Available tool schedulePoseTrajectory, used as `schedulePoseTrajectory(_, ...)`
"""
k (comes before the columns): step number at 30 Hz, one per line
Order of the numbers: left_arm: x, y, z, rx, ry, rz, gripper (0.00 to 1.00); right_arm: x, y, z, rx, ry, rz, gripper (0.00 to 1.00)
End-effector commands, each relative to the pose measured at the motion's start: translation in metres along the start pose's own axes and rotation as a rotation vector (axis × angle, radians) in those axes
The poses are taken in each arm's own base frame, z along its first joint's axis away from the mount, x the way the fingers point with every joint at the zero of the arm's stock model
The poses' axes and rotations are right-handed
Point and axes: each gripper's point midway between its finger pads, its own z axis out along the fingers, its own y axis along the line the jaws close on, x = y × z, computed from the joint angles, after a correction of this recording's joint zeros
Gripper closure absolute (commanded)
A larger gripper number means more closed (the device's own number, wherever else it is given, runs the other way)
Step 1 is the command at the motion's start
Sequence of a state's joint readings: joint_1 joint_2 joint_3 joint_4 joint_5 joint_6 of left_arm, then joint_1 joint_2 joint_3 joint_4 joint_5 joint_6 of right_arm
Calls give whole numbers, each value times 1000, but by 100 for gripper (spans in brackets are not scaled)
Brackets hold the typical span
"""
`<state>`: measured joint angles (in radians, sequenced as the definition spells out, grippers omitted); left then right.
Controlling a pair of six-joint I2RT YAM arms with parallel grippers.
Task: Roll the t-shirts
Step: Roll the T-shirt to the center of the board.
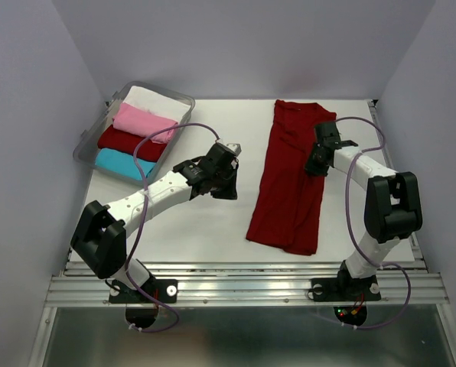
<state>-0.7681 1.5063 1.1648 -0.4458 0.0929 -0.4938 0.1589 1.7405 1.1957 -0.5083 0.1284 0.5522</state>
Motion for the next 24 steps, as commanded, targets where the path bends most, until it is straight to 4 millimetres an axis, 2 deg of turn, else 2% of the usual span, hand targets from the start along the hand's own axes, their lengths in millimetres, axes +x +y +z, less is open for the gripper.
schedulePoseTrajectory(1,-6,-4,-2,22,-21,17,89,-6,15,-9,-65,-22,-22,99)
schedulePoseTrajectory(6,-6,-5,-1,28,-19,16,89,2,20,2,-74,6,-30,97)
schedulePoseTrajectory(11,-4,-5,1,27,-12,16,89,-1,20,10,-50,11,-34,77)
schedulePoseTrajectory(13,-3,-5,2,30,-11,13,89,-4,17,4,-42,-7,-31,67)
schedulePoseTrajectory(15,-1,-7,4,41,-5,8,89,-9,12,-4,-20,-34,-28,61)
schedulePoseTrajectory(16,-1,-7,5,47,-3,9,89,-16,12,-14,-21,-62,-21,58)
schedulePoseTrajectory(19,2,-11,12,65,13,11,89,-19,2,-28,10,-100,-11,51)
schedulePoseTrajectory(21,1,-14,18,65,21,19,89,-27,-3,-42,24,-151,-1,40)
schedulePoseTrajectory(22,2,-17,20,67,24,25,89,-28,-5,-44,30,-161,1,30)
schedulePoseTrajectory(24,4,-27,30,79,39,43,90,-27,-11,-41,44,-157,3,19)
